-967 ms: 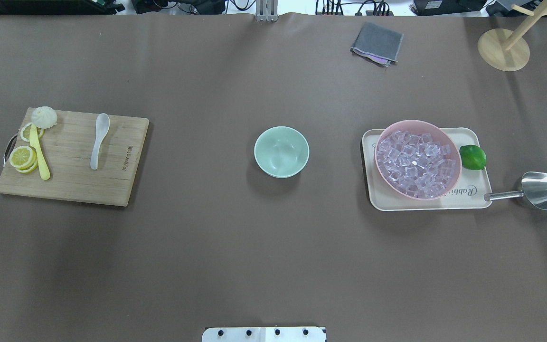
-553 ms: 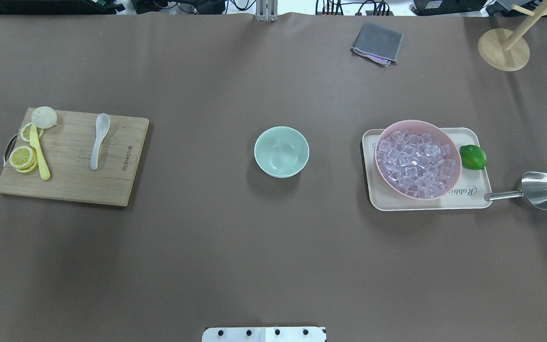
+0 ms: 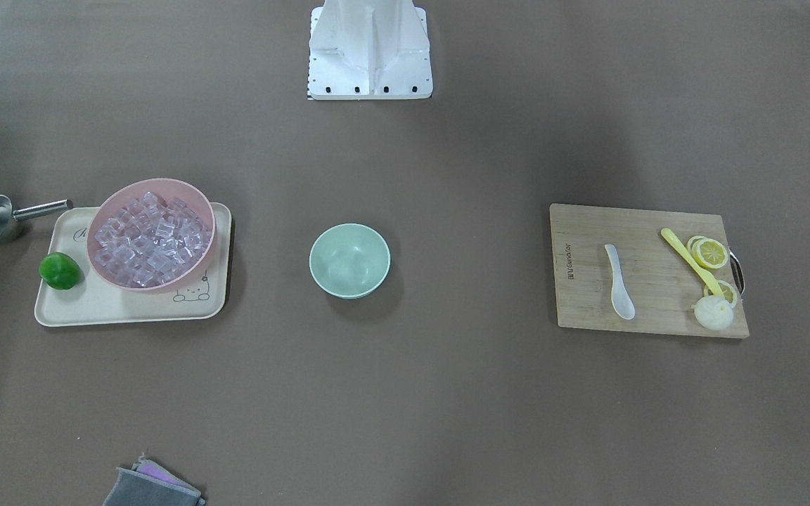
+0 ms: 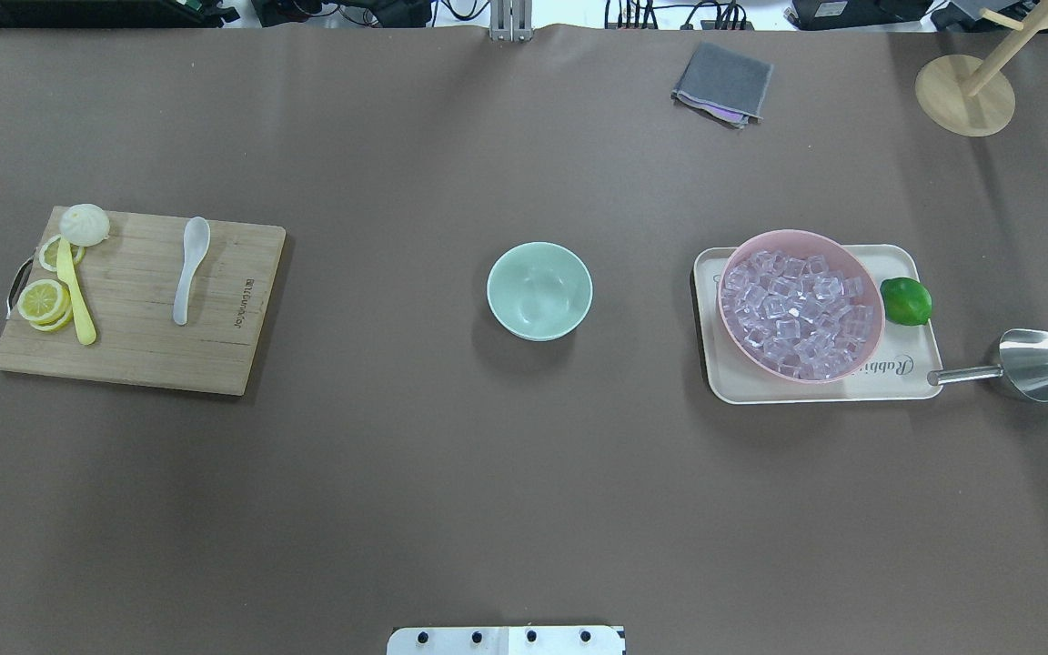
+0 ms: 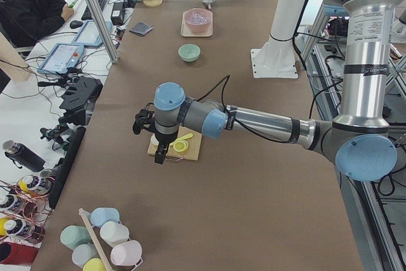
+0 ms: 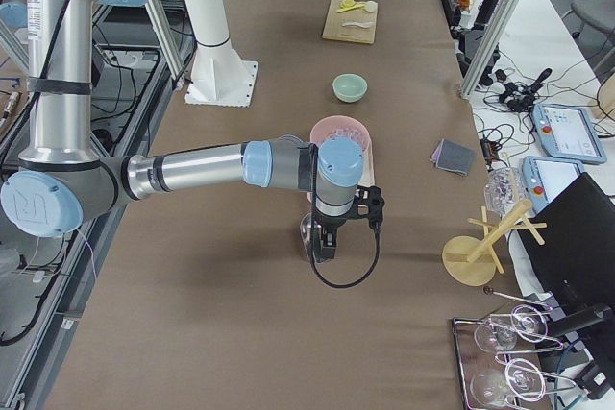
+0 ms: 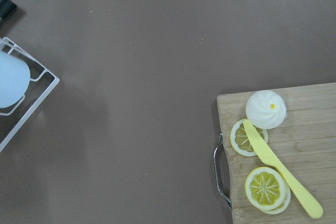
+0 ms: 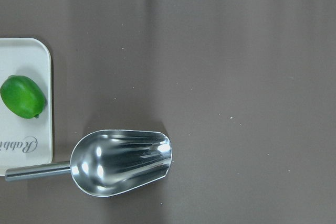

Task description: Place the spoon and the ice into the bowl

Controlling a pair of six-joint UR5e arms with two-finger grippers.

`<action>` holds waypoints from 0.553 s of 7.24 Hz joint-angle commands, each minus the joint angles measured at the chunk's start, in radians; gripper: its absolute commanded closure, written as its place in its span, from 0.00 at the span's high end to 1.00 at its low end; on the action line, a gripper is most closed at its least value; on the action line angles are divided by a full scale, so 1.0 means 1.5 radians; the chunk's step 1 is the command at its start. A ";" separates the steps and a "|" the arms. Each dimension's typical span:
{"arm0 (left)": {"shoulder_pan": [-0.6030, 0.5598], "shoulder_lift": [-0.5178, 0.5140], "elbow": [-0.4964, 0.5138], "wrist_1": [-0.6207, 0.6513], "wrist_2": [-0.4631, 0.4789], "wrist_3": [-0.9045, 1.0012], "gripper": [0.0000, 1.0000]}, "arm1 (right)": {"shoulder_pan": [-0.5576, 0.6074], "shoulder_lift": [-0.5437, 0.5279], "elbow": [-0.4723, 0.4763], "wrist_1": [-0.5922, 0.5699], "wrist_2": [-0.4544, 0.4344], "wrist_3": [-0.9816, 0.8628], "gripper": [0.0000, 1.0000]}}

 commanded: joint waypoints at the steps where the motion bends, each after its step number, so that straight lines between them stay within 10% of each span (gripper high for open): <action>1: 0.046 -0.037 -0.004 -0.032 -0.009 -0.173 0.98 | 0.000 0.002 -0.003 0.011 0.017 -0.001 1.00; 4: 0.163 -0.062 0.033 -0.222 0.073 -0.430 0.98 | -0.001 -0.002 -0.004 0.053 0.027 0.035 1.00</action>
